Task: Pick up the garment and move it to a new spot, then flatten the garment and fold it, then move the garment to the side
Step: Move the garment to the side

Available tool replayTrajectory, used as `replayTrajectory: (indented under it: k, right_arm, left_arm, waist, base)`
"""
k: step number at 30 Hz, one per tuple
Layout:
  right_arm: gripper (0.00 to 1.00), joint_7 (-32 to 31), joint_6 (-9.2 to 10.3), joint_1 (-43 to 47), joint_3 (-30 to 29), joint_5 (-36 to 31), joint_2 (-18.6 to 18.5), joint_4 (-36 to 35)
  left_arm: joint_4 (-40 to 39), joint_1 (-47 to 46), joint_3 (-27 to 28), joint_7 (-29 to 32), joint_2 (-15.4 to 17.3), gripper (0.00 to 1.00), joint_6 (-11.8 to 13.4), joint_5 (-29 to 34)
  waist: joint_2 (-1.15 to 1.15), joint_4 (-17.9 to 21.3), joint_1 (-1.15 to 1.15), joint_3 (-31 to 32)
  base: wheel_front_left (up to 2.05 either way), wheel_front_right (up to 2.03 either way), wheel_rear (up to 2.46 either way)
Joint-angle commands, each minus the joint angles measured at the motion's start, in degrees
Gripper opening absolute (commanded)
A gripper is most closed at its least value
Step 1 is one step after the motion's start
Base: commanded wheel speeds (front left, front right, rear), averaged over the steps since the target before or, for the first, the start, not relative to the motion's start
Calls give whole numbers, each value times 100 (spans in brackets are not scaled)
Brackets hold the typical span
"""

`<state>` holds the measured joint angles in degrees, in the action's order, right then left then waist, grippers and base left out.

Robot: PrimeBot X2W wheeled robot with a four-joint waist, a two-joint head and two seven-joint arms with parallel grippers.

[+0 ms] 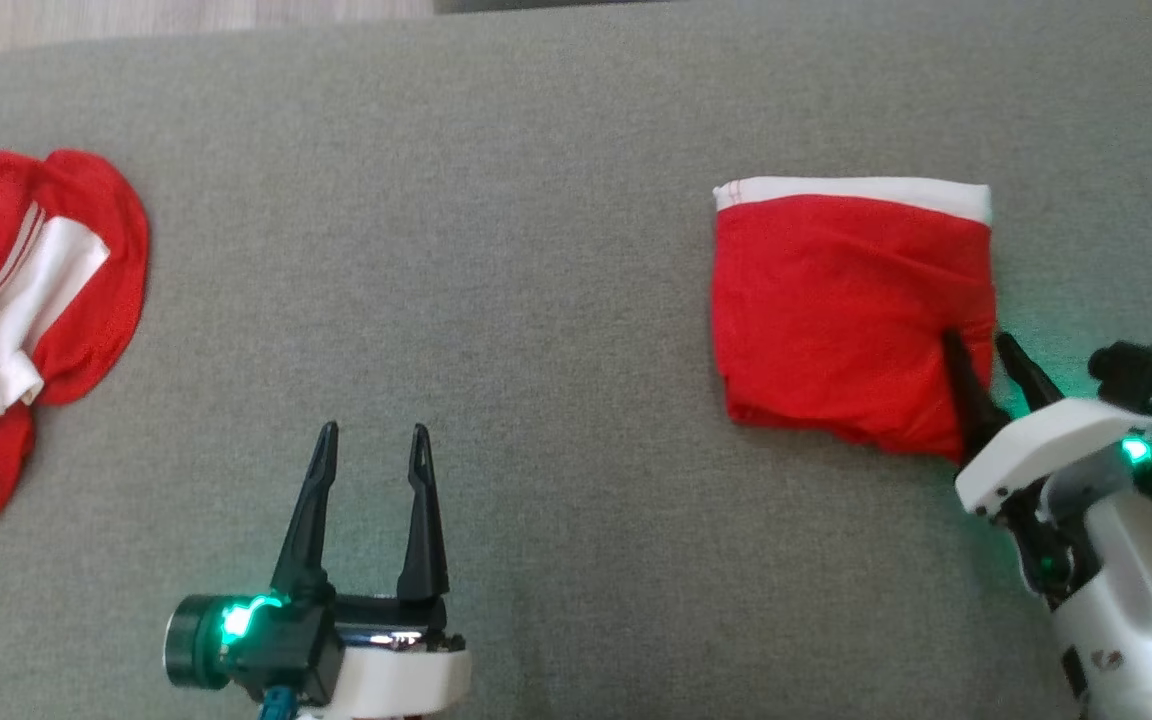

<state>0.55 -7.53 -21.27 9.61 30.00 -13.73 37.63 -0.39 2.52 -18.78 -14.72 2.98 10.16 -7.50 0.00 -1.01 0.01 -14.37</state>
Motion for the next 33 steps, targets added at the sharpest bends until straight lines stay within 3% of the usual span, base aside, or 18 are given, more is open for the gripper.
replayTrajectory:
  k: [1,5,11,16,21,25,33]
  right_arm:
    - [0,-6,4,-134,167,215,-86,-156]
    - [0,16,4,-210,392,517,-436,-426]
    - [0,-118,4,-462,543,489,-1415,-873]
    - [0,-177,4,-882,299,245,-2256,-916]
    - [0,-151,4,-1299,15,-59,-2842,-659]
    - [0,-114,4,-1576,-233,-321,-3184,-398]
    - [2,66,4,-1883,-871,-1007,-3393,134]
  left_arm:
    - [-177,-155,119,-28,-10,100,56,19]
    - [-254,-253,144,-28,-10,100,73,50]
    - [-382,-538,105,-28,-10,100,-40,268]
    - [-501,-983,59,-28,-10,100,-216,497]
    - [-570,-1463,-30,-28,-6,100,-381,659]
    - [-583,-1735,-103,-28,-6,100,-434,721]
    - [-511,-1952,-211,-28,-7,100,-446,699]
  waist:
    - [0,-31,-1,-104]
    - [0,136,-1,-309]
    - [0,563,-1,-825]
    - [0,808,-1,-1445]
    - [0,860,-1,-2005]
    - [0,844,-1,-2319]
    - [0,749,-1,-2469]
  base:
    - [0,0,0]
    - [0,0,0]
    - [0,0,0]
    - [0,0,0]
    - [0,0,0]
    - [0,0,0]
    - [0,0,0]
